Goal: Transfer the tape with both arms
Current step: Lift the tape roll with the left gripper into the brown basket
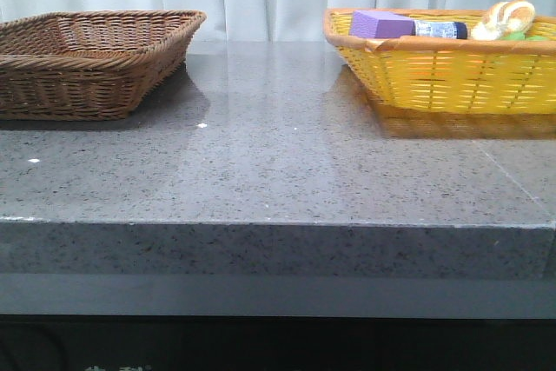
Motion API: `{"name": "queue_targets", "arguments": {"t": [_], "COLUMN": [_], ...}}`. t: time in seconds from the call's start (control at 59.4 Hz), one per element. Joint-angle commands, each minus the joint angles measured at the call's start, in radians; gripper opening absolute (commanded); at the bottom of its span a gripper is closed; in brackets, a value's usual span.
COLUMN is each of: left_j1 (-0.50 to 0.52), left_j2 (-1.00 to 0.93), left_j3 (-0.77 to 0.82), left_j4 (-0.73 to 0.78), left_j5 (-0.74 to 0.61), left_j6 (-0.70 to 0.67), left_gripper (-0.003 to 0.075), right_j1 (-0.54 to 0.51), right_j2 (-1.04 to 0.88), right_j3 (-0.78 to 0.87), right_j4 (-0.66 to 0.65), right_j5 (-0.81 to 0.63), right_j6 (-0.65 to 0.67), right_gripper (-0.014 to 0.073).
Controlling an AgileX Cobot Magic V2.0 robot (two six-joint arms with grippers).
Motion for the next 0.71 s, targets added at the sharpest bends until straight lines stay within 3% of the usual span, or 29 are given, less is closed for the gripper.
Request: {"name": "queue_targets", "arguments": {"t": [0.0, 0.118, 0.387, 0.69], "left_j1": [0.079, 0.135, 0.152, 0.152], "left_j2": [-0.023, 0.02, 0.161, 0.211], "left_j3": [-0.04, -0.038, -0.038, -0.038], "left_j4": [-0.003, -0.01, -0.007, -0.013], "left_j5": [-0.102, -0.124, -0.144, -0.151], "left_j6": [-0.007, -0.007, -0.003, -0.003], "left_gripper": [0.0117, 0.0117, 0.0127, 0.0363], "right_j1": [-0.005, -0.005, -0.005, -0.005], "right_j2": [0.01, 0.01, 0.01, 0.01], "right_j3": [-0.023, -0.023, -0.022, -0.022], "right_j4": [-0.002, -0.002, -0.002, -0.002], "right_j5": [-0.087, -0.087, -0.091, -0.086], "right_j6": [-0.002, -0.002, -0.002, -0.002], "right_gripper": [-0.0089, -0.0089, -0.0089, -0.0089]}}
